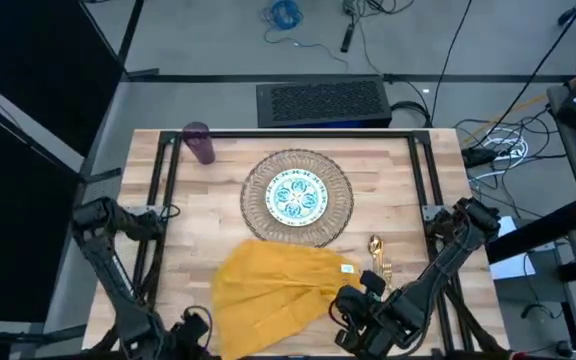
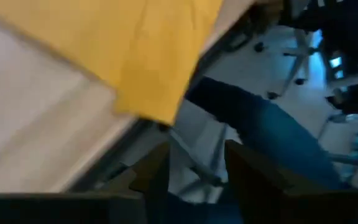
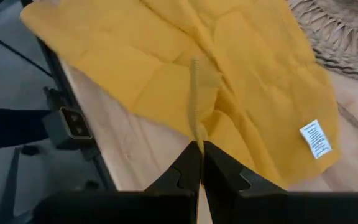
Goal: Set table place
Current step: Fold the yellow table napkin
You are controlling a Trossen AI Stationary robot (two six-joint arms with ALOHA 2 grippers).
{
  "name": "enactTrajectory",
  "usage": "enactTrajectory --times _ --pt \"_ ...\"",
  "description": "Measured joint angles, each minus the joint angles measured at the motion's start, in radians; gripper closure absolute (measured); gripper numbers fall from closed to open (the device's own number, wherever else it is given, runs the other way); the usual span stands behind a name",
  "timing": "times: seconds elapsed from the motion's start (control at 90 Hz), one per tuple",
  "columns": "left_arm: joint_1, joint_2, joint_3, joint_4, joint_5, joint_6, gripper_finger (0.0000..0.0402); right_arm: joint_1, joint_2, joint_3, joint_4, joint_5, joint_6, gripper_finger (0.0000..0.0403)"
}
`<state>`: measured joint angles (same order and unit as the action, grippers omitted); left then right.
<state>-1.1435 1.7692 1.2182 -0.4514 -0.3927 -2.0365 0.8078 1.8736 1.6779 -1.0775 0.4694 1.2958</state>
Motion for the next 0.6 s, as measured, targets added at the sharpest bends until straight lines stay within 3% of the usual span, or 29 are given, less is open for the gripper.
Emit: enactTrajectory --times 0.089,0.2,0.6 --pt "-0.015 0.051 0.000 0.057 -0.017 -0.104 0.0247 0.007 0.000 0.000 0.008 0.000 0.000 0.0403" --pt "-0.010 0.105 0.000 0.177 -0.020 -0.114 0.0244 0.020 0.000 0.000 0.012 0.003 0.000 0.0403" --pt "0.043 0.103 0.000 0.104 -0.033 -0.100 0.0243 0.039 0.008 0.000 0.012 0.031 -0.004 0.0403"
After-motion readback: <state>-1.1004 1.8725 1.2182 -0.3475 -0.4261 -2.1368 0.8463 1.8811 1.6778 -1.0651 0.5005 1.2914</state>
